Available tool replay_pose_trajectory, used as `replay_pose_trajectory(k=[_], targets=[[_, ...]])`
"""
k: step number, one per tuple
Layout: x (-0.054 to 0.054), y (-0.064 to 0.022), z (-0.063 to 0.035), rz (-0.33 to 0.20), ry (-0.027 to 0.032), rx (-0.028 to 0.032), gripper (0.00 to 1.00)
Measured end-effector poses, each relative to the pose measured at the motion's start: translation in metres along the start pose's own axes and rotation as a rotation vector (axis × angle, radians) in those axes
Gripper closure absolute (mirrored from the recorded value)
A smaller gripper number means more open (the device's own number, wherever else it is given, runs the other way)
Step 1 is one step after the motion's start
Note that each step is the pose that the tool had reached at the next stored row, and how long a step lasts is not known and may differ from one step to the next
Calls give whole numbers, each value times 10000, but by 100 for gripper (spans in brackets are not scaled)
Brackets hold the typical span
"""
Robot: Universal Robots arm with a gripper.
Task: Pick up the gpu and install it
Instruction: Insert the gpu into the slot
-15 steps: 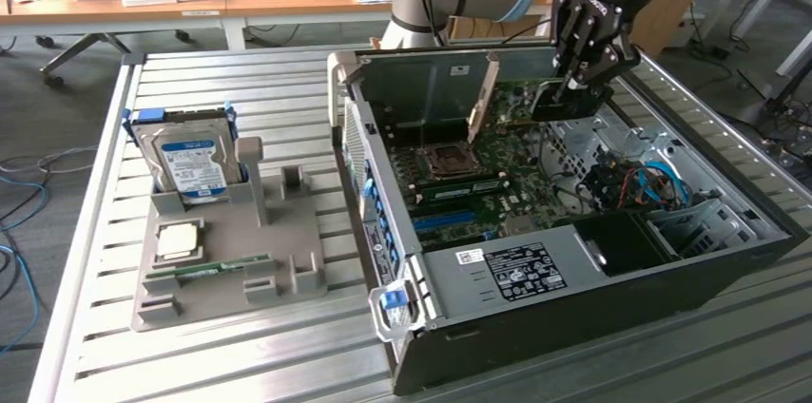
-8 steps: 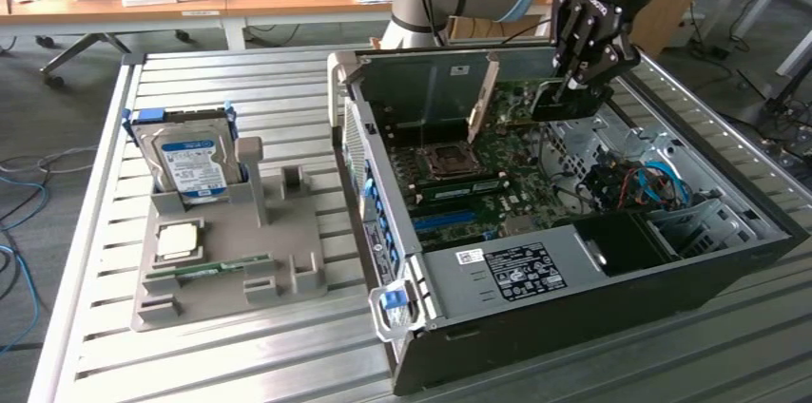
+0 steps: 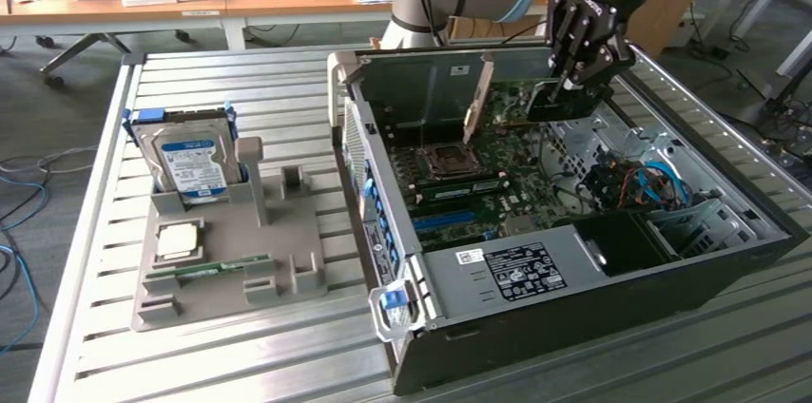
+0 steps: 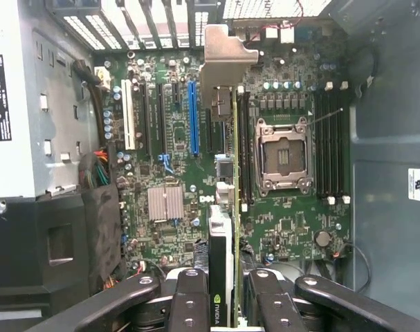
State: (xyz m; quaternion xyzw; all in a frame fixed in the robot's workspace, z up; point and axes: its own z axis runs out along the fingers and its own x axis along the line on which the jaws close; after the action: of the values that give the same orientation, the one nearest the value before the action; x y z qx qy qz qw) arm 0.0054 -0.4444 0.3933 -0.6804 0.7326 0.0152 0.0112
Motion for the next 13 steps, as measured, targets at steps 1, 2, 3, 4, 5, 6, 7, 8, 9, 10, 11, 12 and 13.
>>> replay_pose_trajectory(k=[1, 2, 3, 4, 5, 6, 7, 8, 9, 10, 11, 12, 13], targets=[[1, 16, 0, -1, 0, 0, 73], [2, 31, 1, -1, 0, -1, 73], [3, 45, 1, -1, 0, -1, 73], [4, 57, 1, -1, 0, 0, 73], [5, 68, 2, -1, 0, -1, 73], [6, 82, 2, -1, 0, -1, 73], [7, 101, 2, -1, 1, -1, 73], [9, 118, 2, -1, 2, -1, 73], [10, 135, 2, 0, 2, -1, 73], [11, 151, 3, -1, 1, -1, 73], [12, 168, 4, -1, 0, 0, 73], [14, 184, 4, -1, 0, 0, 73], [15, 199, 5, -1, -1, 0, 73]])
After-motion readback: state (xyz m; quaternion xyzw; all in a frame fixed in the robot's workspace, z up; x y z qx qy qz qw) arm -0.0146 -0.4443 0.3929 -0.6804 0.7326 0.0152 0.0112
